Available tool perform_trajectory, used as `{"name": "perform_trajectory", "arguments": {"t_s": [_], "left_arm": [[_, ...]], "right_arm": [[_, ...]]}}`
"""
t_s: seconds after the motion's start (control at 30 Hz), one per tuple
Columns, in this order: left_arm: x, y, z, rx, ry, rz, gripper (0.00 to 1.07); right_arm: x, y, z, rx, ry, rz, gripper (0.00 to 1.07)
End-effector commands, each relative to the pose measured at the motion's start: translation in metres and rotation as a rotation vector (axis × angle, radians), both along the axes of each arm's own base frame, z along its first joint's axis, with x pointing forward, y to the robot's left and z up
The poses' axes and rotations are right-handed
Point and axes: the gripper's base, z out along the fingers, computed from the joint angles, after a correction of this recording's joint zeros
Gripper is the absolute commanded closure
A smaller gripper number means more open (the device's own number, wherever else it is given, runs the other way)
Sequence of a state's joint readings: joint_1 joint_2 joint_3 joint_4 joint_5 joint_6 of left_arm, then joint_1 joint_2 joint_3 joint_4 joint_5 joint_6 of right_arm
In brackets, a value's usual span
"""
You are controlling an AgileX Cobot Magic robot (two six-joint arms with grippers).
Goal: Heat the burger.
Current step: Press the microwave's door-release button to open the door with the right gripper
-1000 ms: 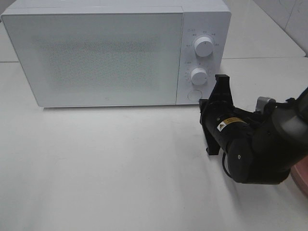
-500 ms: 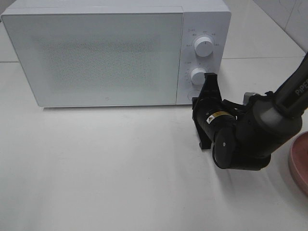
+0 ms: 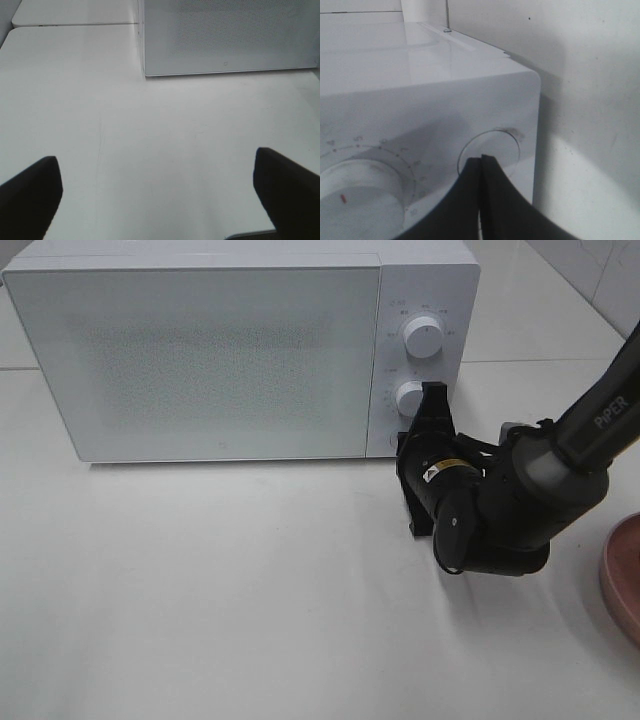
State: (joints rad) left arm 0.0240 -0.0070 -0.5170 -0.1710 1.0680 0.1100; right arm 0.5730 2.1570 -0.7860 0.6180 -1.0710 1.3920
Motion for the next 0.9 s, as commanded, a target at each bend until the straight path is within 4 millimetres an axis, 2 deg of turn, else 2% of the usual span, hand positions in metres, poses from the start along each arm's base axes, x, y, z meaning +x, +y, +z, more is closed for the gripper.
{"name": "perform_trajectory", "arguments": {"t_s": [0.03,0.57,0.9], "left_arm": [[-0.001,-0.001,-0.001,-0.01,-0.003,-0.002,0.1],[-0.001,-0.001,-0.001,-0.01,-0.003,-0.002,0.1],[-0.001,-0.001,-0.001,-0.01,-0.003,-0.002,0.1]], "right_arm": [[0.006,-0.001,0.002,-0.018,0.005,0.006,1.07],[0.008,-0.001,-0.007,-0.027,0.017,-0.005,1.07],[0.016,0.007,-0.009,-0.002,0.039,0.008,1.07]]}}
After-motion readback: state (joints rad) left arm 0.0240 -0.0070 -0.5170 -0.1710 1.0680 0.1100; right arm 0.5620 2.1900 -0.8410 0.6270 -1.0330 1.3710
